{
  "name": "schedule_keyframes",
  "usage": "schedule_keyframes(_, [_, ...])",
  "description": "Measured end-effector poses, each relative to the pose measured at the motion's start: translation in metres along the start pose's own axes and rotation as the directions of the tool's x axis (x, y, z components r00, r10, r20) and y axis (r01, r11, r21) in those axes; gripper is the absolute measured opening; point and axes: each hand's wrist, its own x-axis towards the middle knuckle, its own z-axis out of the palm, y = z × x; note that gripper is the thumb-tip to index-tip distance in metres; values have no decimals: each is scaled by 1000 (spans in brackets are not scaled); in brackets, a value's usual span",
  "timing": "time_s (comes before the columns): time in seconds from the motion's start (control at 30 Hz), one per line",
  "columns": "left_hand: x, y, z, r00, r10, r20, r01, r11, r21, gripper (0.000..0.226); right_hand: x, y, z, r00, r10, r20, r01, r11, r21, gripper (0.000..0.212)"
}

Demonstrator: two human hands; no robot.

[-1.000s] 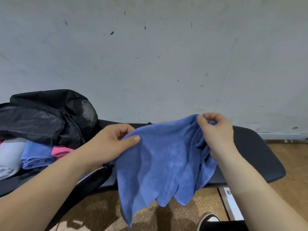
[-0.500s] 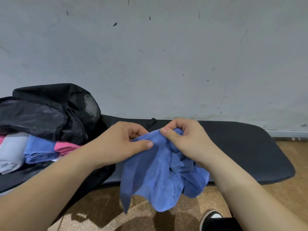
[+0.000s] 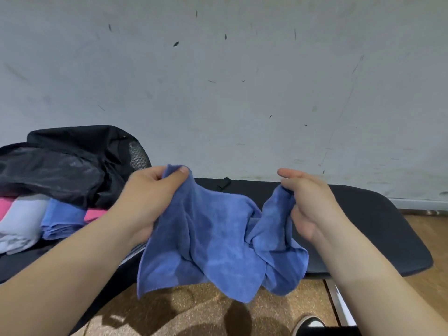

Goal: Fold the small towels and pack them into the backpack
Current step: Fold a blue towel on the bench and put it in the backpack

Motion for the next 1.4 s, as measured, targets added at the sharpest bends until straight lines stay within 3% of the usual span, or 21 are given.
schedule_keyframes(0.1, [-18,-10,21,975,-77,206,64,995,73,61,-17,6,6,998,-39,52,40,999,-6,38])
schedule_keyframes(0.2, [-31,-17,39,907,-61,417,-18,983,184,62,-33,12,15,980,-83,180,80,996,26,38])
schedule_keyframes(0.27, [-38,-15,48,882,-39,470,-76,971,224,54,-41,16,21,966,-78,246,66,996,56,34])
schedule_keyframes(0.37, [-40,-15,53,922,25,386,-105,977,186,42,-42,18,25,970,-136,203,140,990,-7,18])
schedule_keyframes(0.47, [-35,-16,52,975,67,213,-89,991,98,21,-40,16,23,971,-177,161,185,982,-40,6])
schedule_keyframes(0.57, [-31,-15,53,988,86,126,-93,994,51,26,-38,15,21,976,-173,134,181,982,-48,2])
schedule_keyframes(0.67, [-36,-14,57,970,144,197,-174,973,148,39,-44,17,21,974,-153,164,162,986,-41,3])
schedule_keyframes(0.77, [-46,-15,65,937,158,312,-221,959,178,23,-53,17,22,958,-141,250,140,990,23,5])
schedule_keyframes(0.9, [-45,-15,64,946,118,301,-178,967,181,32,-53,16,21,931,-234,281,272,956,-107,10])
schedule_keyframes(1.13, [-50,-8,63,958,85,273,-133,977,163,29,-52,18,19,925,-255,281,299,945,-130,2])
schedule_keyframes(1.27, [-49,-7,63,940,105,325,-175,966,192,27,-53,19,20,898,-308,315,379,905,-195,17])
schedule_keyframes(1.33, [-48,-7,61,940,135,313,-203,960,194,28,-51,19,20,898,-280,341,364,906,-215,25])
schedule_keyframes(1.4, [-46,-7,59,944,174,281,-230,957,180,26,-49,16,19,897,-167,409,254,952,-168,28])
